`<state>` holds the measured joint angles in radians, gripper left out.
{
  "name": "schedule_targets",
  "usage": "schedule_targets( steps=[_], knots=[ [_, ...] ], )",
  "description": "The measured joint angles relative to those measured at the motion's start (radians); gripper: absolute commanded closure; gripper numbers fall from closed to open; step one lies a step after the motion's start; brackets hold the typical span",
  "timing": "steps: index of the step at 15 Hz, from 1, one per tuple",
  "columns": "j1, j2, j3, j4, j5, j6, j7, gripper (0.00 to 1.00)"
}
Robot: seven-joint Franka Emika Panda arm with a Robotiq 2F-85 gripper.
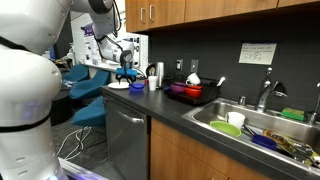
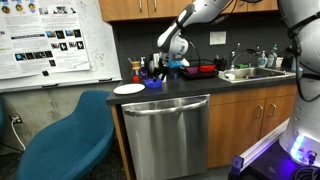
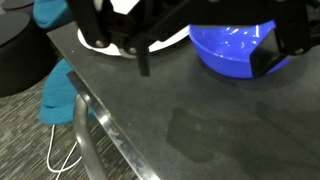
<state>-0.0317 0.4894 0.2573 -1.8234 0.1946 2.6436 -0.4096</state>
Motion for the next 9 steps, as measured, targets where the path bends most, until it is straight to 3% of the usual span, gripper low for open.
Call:
schedule_targets(
  steps=[9],
  knots=[
    [0.021,-0.001,0.001,0.134,-0.211,-0.357,-0.217,0.0]
  ],
)
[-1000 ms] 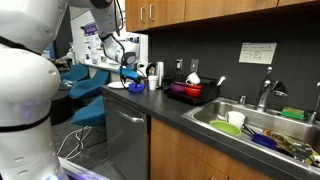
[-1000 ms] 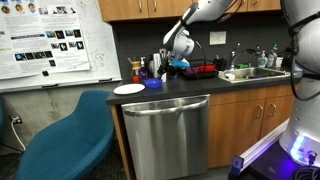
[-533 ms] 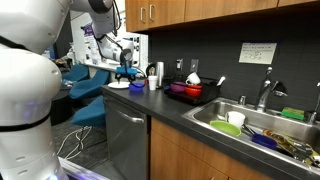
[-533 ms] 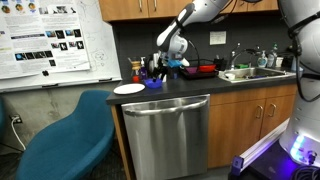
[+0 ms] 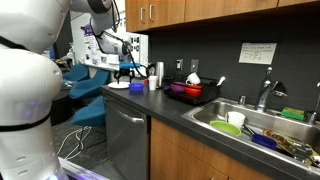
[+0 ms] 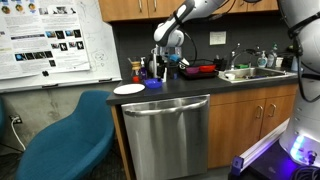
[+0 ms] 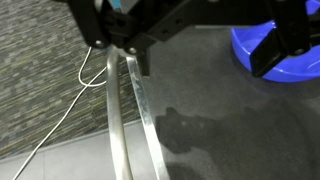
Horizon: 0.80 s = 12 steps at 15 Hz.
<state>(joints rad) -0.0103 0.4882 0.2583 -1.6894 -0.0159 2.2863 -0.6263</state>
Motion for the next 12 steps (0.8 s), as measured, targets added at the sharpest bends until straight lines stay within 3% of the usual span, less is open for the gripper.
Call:
schedule_targets(
  steps=[12],
  knots=[
    [0.05,0.122,-0.004,0.139,-0.046,-0.11,-0.45,0.0]
  ],
)
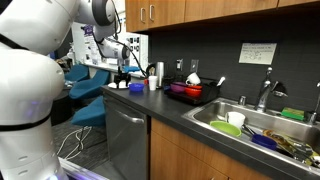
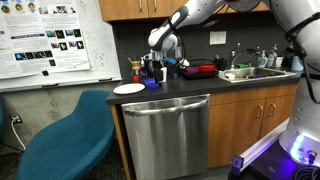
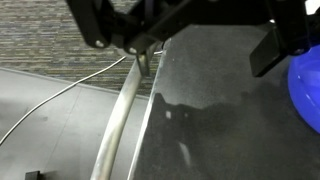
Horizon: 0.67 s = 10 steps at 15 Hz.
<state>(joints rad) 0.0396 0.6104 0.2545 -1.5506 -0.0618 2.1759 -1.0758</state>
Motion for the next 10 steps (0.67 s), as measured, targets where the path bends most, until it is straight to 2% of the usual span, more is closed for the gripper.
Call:
schedule_targets(
  steps=[5,10],
  knots=[
    [0.021,0.036,-0.021,0.076,-0.033,-0.059,-0.071,0.0],
    [0.033,0.048,-0.027,0.132,-0.034,-0.057,-0.094,0.0]
  ],
)
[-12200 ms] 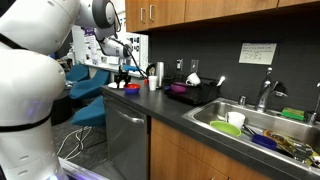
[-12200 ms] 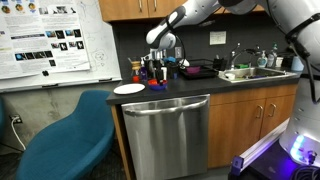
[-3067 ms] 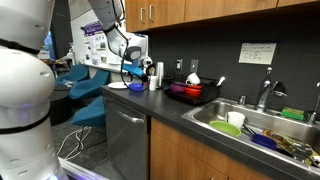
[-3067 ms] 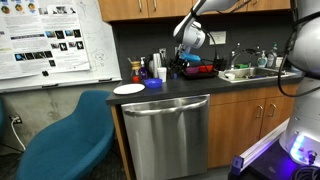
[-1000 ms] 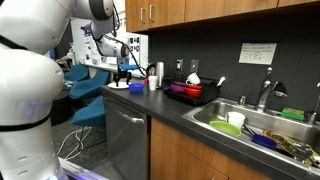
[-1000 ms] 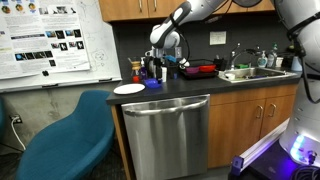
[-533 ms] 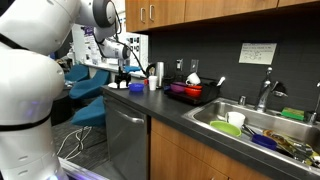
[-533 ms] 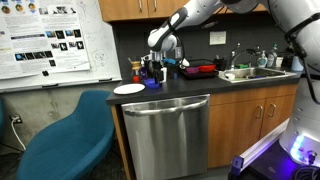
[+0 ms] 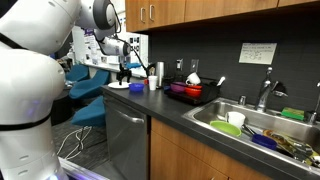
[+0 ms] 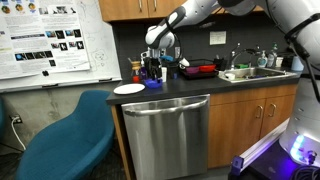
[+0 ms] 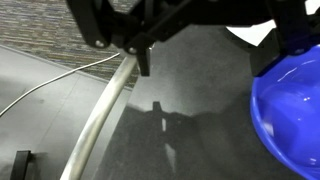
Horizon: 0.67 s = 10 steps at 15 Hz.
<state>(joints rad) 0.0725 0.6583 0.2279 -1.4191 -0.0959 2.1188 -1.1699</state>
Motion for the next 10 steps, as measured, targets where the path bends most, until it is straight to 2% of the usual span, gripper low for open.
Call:
schedule_targets(
  steps=[10],
  knots=[
    [-0.006,0.077,-0.024,0.078,0.001,0.016,-0.002,0.0]
  ],
)
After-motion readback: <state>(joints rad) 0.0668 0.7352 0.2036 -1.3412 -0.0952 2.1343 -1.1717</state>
